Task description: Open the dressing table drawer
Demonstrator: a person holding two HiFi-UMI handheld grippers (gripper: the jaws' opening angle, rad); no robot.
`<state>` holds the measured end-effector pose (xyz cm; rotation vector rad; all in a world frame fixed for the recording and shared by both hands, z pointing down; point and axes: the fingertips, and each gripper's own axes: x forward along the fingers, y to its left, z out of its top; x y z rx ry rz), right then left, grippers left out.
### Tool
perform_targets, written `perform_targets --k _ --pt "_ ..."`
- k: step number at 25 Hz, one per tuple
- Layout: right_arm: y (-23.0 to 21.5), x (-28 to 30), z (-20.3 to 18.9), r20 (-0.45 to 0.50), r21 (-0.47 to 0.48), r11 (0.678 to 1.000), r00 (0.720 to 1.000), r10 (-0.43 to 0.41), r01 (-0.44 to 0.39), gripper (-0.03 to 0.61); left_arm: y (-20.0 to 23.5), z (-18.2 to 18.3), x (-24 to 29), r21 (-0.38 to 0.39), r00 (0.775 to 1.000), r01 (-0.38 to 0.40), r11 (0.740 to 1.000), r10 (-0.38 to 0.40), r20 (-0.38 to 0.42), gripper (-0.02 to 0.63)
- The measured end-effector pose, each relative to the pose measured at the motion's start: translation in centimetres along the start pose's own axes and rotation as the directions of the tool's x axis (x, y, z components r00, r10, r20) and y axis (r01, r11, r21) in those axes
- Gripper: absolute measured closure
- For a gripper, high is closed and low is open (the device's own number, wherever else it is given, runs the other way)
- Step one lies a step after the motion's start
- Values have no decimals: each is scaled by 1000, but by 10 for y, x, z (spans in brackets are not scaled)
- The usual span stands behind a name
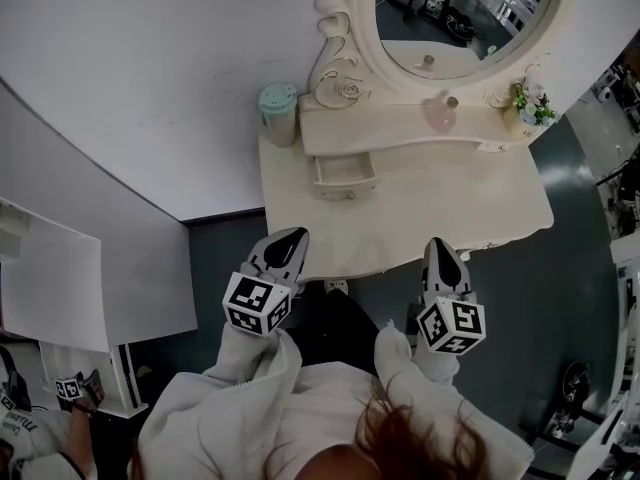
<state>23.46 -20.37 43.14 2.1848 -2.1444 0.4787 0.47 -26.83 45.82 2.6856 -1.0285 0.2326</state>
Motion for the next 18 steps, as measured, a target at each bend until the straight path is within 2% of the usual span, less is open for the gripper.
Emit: perform_targets --k 18 --pt "-7 13 -10 -43 66 997 998 52 -49 545 -10 -7 5 -3 999 -27 1000 27 -30 594"
